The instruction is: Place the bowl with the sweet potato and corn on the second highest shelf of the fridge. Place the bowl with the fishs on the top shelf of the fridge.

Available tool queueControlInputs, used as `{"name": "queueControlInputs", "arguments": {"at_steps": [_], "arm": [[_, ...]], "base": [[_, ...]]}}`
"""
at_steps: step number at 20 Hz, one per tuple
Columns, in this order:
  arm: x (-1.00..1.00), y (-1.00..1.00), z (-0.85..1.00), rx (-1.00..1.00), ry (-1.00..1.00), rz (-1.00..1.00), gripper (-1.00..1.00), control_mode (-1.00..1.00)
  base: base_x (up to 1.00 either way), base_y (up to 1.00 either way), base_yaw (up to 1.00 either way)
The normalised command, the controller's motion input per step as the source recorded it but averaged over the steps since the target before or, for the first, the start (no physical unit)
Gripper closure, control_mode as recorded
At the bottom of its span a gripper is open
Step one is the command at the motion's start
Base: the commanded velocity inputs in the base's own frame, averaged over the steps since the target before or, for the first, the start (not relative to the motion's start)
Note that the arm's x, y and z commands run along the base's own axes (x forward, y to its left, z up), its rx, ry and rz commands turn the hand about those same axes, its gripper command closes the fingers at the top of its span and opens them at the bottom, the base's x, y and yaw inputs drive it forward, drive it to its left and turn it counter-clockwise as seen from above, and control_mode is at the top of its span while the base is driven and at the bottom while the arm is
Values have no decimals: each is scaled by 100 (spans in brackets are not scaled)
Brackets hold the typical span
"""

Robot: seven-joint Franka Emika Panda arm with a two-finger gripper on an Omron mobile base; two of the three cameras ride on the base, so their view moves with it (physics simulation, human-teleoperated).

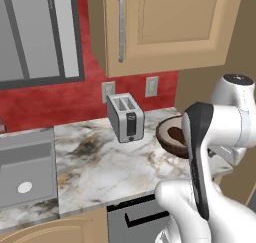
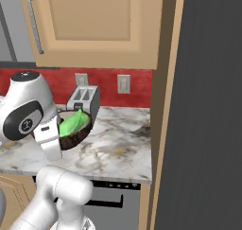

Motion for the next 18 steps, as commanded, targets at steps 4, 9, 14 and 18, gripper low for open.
{"name": "queueControlInputs", "arguments": {"at_steps": [4, 9, 14, 18], "arm": [[-7, 0, 0, 0, 0, 0, 100, -100], [-55, 0, 0, 0, -11, 0, 100, -100], [-18, 0, 0, 0, 0, 0, 100, -100], [-22, 0, 0, 0, -1, 0, 100, 100]], "base": [[0, 0, 0], [0, 0, 0], [0, 0, 0], [-75, -1, 0]]}}
